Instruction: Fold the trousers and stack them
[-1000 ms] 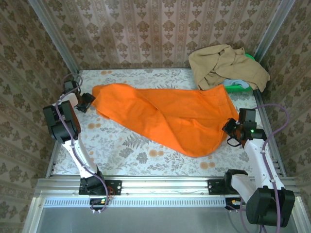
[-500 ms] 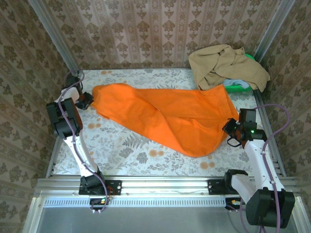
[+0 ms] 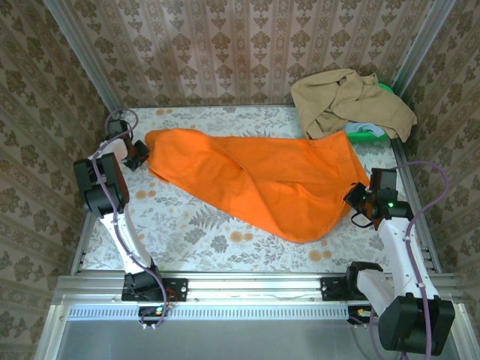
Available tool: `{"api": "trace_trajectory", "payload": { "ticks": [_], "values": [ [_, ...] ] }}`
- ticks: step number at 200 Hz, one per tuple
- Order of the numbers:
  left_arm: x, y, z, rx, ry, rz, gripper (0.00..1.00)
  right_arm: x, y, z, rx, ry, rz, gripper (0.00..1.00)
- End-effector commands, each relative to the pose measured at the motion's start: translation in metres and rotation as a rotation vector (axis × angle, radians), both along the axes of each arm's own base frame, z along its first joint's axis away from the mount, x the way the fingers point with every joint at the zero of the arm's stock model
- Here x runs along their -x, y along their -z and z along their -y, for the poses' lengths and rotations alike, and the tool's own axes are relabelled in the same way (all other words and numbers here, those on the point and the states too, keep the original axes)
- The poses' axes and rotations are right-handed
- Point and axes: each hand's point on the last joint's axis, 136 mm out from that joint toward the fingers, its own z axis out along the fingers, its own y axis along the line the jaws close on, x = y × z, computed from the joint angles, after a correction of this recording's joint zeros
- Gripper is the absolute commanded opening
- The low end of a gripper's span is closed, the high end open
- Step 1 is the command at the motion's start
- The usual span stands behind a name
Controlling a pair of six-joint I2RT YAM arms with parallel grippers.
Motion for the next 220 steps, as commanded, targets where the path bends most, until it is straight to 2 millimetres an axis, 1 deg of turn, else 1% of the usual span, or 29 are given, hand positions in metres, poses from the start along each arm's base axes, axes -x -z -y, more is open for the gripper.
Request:
{"api": "trace_trajectory", "payload": {
  "ticks": [1,12,24,39,51,63,74,81,97,116,129,143,154,172,186,194,206,220],
  "values": [
    [0.012,-0.071,0.011,0.006,0.026,0.121,0.0,-0.003,-0.012,0.003,0.009,0.006,0.034,0.05],
    [0.025,-0.102,0.012,0.004,0.016,0.166,0.0,-0.002,-0.012,0.005,0.013,0.02,0.031,0.04],
    [0.044,-0.137,0.01,0.002,-0.007,0.226,0.0,-0.001,-0.014,0.006,0.005,0.027,0.031,0.03],
    [0.072,-0.179,0.006,-0.001,-0.032,0.291,0.0,-0.001,-0.016,0.005,-0.007,0.028,0.036,0.01],
    [0.097,-0.208,0.005,-0.015,-0.036,0.326,0.0,0.0,-0.019,0.005,-0.012,0.028,0.044,0.0],
    [0.123,-0.231,0.006,-0.032,-0.03,0.351,0.0,0.001,-0.023,0.006,-0.006,0.031,0.052,0.0],
    [0.146,-0.247,0.007,-0.045,-0.038,0.371,0.0,0.001,-0.029,0.007,-0.007,0.035,0.066,0.0],
    [0.158,-0.253,0.01,-0.042,-0.035,0.381,0.0,0.0,-0.033,0.007,-0.007,0.034,0.076,0.0],
    [0.189,-0.258,0.015,-0.057,-0.038,0.37,0.0,0.0,-0.041,0.007,-0.011,0.039,0.089,0.0],
    [0.224,-0.265,0.016,-0.056,-0.057,0.377,0.0,0.001,-0.058,0.008,-0.018,0.045,0.121,0.0],
    [0.249,-0.272,0.01,-0.086,-0.094,0.38,0.0,0.006,-0.07,0.014,-0.01,0.063,0.142,0.0],
    [0.27,-0.273,0.006,-0.158,-0.126,0.343,0.0,0.012,-0.079,0.022,-0.001,0.103,0.153,0.0],
    [0.279,-0.267,0.004,-0.169,-0.163,0.327,0.0,0.009,-0.085,0.023,-0.025,0.117,0.173,0.0],
    [0.287,-0.257,0.006,-0.152,-0.181,0.312,0.0,0.011,-0.085,0.03,-0.043,0.149,0.169,0.0],
    [0.296,-0.25,-0.001,-0.191,-0.206,0.274,0.0,0.012,-0.085,0.033,-0.041,0.169,0.18,0.0],
    [0.3,-0.246,-0.004,-0.203,-0.221,0.252,0.0,0.012,-0.083,0.03,-0.056,0.159,0.178,0.0],
    [0.3,-0.238,-0.004,-0.194,-0.218,0.238,0.0,0.014,-0.077,0.027,-0.067,0.154,0.171,0.0],
    [0.302,-0.217,-0.003,-0.16,-0.227,0.203,0.0,0.02,-0.065,0.024,-0.08,0.151,0.156,0.01]
  ]
}}
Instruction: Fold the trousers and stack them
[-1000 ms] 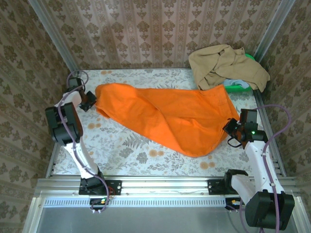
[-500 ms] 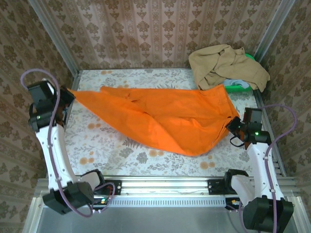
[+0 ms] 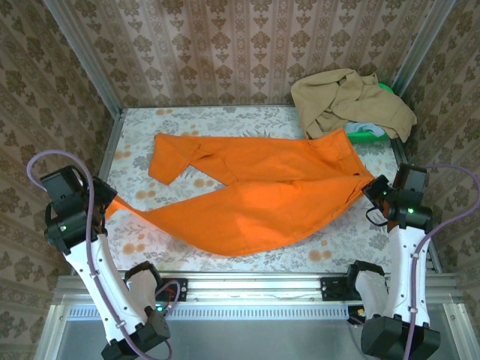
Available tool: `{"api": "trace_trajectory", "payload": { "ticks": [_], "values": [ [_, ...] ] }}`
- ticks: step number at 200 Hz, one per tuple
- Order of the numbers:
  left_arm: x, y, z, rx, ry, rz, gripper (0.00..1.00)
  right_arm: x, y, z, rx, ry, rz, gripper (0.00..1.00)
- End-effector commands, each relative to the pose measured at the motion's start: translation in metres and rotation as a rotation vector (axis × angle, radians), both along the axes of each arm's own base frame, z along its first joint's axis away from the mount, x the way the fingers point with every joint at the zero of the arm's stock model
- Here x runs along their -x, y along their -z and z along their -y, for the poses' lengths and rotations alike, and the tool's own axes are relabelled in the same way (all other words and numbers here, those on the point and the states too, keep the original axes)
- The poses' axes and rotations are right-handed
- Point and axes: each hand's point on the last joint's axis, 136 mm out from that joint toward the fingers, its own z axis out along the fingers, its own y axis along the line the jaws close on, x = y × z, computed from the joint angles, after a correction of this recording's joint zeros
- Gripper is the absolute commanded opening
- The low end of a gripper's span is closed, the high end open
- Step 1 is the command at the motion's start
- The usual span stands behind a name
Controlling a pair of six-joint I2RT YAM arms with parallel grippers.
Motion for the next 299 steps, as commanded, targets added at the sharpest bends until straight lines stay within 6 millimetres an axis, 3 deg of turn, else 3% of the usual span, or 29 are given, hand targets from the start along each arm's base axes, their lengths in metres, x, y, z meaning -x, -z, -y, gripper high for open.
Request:
{"api": "trace_trajectory", "payload": {
  "ticks": [1,30,46,57,68,81,97,115,144,168,186,198,222,241,252,264,299],
  "values": [
    [0.01,0.032,-0.004,0.018,-0.021,-0.086,0.0,0.007,0.009,-0.007,-0.032,-0.005,0.008,0.01],
    [0.016,0.075,0.014,0.13,-0.001,-0.105,0.0,0.019,0.025,-0.008,-0.029,0.004,-0.026,0.02],
    [0.017,0.081,0.022,0.164,0.021,-0.09,0.0,0.024,0.018,-0.006,-0.007,0.022,-0.015,0.03],
    [0.019,0.077,0.021,0.153,0.013,-0.086,0.32,0.025,0.016,-0.01,-0.026,0.012,-0.007,0.06],
    [0.015,0.064,0.02,0.136,0.023,-0.055,0.46,0.026,0.017,-0.014,-0.043,0.002,-0.007,0.1],
    [0.008,0.046,0.017,0.123,0.015,-0.005,0.69,0.032,0.016,-0.014,-0.029,0.008,-0.01,0.25],
    [-0.003,0.021,0.01,0.106,-0.002,0.062,0.89,0.038,0.009,-0.009,0.004,0.029,-0.011,0.31],
    [-0.016,-0.003,0.005,0.103,-0.01,0.127,0.89,0.042,-0.01,-0.005,0.048,0.046,0.018,0.48],
    [-0.033,-0.029,0.009,0.137,0.022,0.223,0.83,0.033,-0.036,-0.005,0.058,0.028,0.084,0.48],
    [-0.058,-0.018,0.027,0.169,0.113,0.235,0.8,-0.004,-0.02,-0.04,-0.021,-0.148,0.07,0.43],
    [-0.086,0.007,0.058,0.164,0.226,0.168,0.8,-0.039,0.002,-0.078,0.09,-0.314,-0.031,0.44],
    [-0.105,0.027,0.089,0.155,0.309,0.12,0.8,-0.062,0.022,-0.097,0.116,-0.388,-0.136,0.43],
    [-0.128,0.07,0.16,0.173,0.459,0.063,0.8,-0.086,0.072,-0.1,0.121,-0.402,-0.295,0.38],
    [-0.129,0.109,0.213,0.192,0.58,0.009,0.79,-0.084,0.097,-0.1,0.122,-0.388,-0.329,0.38],
    [-0.125,0.129,0.241,0.21,0.648,-0.026,0.79,-0.074,0.127,-0.093,0.105,-0.358,-0.444,0.39],
    [-0.117,0.146,0.274,0.244,0.725,-0.047,0.79,-0.065,0.142,-0.087,0.107,-0.34,-0.523,0.4],
    [-0.092,0.184,0.326,0.311,0.845,-0.118,0.8,-0.024,0.182,-0.064,0.033,-0.215,-0.658,0.44]
  ]
}}
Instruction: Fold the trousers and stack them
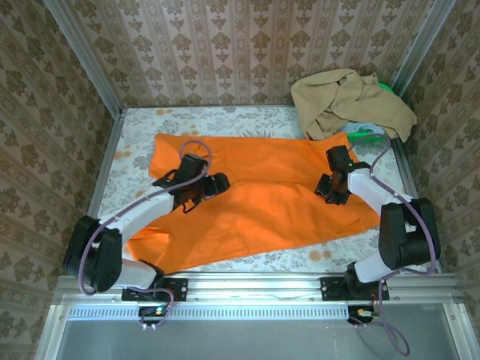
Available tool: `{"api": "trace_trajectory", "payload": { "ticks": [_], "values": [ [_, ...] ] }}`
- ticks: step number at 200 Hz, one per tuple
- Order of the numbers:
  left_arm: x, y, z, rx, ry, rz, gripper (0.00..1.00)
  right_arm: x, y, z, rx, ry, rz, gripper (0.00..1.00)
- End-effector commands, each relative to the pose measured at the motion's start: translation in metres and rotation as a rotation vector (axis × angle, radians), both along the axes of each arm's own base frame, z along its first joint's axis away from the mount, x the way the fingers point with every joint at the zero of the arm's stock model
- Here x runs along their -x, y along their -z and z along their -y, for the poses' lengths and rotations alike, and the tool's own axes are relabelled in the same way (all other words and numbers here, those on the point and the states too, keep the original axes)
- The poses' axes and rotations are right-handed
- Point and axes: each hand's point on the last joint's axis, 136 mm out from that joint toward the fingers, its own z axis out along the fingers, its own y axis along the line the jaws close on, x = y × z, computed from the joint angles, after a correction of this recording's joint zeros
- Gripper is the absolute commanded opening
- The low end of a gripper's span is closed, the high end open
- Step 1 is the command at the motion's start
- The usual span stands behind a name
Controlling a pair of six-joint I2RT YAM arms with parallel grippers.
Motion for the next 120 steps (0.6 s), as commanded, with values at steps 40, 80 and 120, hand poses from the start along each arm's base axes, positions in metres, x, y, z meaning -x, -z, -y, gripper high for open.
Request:
{"api": "trace_trajectory", "payload": {
  "ticks": [40,80,120],
  "values": [
    [0.019,0.024,0.047,0.17,0.093,-0.029,0.8,0.083,0.038,0.037,-0.099,0.321,-0.192,0.42],
    [0.019,0.023,0.049,0.156,0.146,-0.003,0.8,0.129,0.018,0.066,-0.019,0.407,-0.23,0.43],
    [0.014,0.004,0.048,0.123,0.192,0.06,0.81,0.074,-0.07,0.047,0.024,0.246,0.064,0.47]
  ]
}}
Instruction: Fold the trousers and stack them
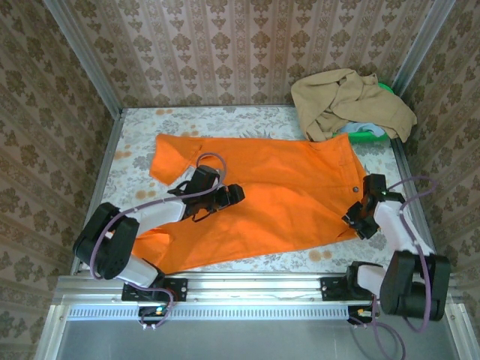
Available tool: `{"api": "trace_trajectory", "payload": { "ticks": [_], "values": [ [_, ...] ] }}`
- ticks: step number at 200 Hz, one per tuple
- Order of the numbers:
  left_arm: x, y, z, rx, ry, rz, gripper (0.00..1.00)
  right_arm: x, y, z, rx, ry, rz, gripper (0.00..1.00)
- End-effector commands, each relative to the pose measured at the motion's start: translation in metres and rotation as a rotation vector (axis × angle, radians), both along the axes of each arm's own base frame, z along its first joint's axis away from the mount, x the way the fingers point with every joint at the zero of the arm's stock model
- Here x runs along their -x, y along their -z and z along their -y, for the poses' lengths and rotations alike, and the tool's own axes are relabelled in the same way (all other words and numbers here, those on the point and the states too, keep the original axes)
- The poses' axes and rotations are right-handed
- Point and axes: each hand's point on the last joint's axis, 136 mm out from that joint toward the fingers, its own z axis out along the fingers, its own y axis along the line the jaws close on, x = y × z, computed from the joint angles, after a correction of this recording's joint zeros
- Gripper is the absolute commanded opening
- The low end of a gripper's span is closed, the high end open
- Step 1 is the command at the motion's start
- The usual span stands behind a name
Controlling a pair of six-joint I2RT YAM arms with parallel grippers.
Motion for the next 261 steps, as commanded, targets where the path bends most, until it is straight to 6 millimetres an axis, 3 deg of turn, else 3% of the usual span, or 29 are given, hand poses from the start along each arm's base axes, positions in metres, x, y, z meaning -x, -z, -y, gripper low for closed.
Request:
{"api": "trace_trajectory", "payload": {
  "ticks": [1,17,25,35,70,96,112,142,153,162,182,205,233,249,261],
  "values": [
    [-0.009,-0.026,0.004,-0.005,0.052,0.088,0.81,-0.038,-0.068,-0.012,0.105,-0.143,0.148,0.47],
    [-0.013,-0.033,0.0,-0.022,0.06,0.109,0.81,-0.08,-0.111,0.005,0.339,-0.282,0.168,0.61],
    [-0.015,-0.035,-0.001,-0.026,0.059,0.122,0.81,-0.102,-0.117,0.005,0.358,-0.332,0.172,0.63],
    [-0.016,-0.033,-0.003,-0.04,0.052,0.128,0.81,-0.125,-0.116,-0.009,0.333,-0.393,0.171,0.62],
    [-0.009,-0.021,0.018,-0.025,0.091,0.108,0.8,-0.181,-0.057,-0.123,0.274,-0.722,0.1,0.58],
    [-0.012,-0.004,0.03,-0.008,0.111,0.085,0.78,-0.204,-0.016,-0.179,0.185,-0.797,0.078,0.51],
    [-0.006,0.011,0.032,0.009,0.106,0.04,0.77,-0.193,0.012,-0.184,0.204,-0.803,-0.021,0.5],
    [0.014,0.031,0.03,0.012,0.113,-0.002,0.76,-0.133,0.044,-0.148,0.201,-0.666,-0.143,0.49],
    [0.021,0.033,0.03,0.027,0.126,-0.012,0.76,-0.107,0.047,-0.132,0.204,-0.62,-0.172,0.49],
    [0.026,0.035,0.028,0.028,0.126,-0.019,0.76,-0.092,0.047,-0.129,0.162,-0.598,-0.154,0.5],
    [0.034,0.033,0.024,0.029,0.134,-0.021,0.76,-0.07,0.03,-0.117,0.156,-0.542,-0.16,0.5],
    [0.038,0.021,0.022,0.032,0.152,-0.013,0.76,-0.045,0.027,-0.099,0.134,-0.484,-0.202,0.5],
    [0.033,-0.009,0.014,-0.001,0.173,0.043,0.77,-0.007,0.026,-0.086,0.115,-0.418,-0.183,0.51],
    [0.018,-0.033,0.001,-0.01,0.145,0.082,0.79,-0.007,0.014,-0.07,0.144,-0.402,-0.14,0.51],
    [-0.001,-0.054,-0.018,-0.048,0.099,0.125,0.8,-0.019,-0.002,-0.063,0.167,-0.407,-0.097,0.51]
  ]
}}
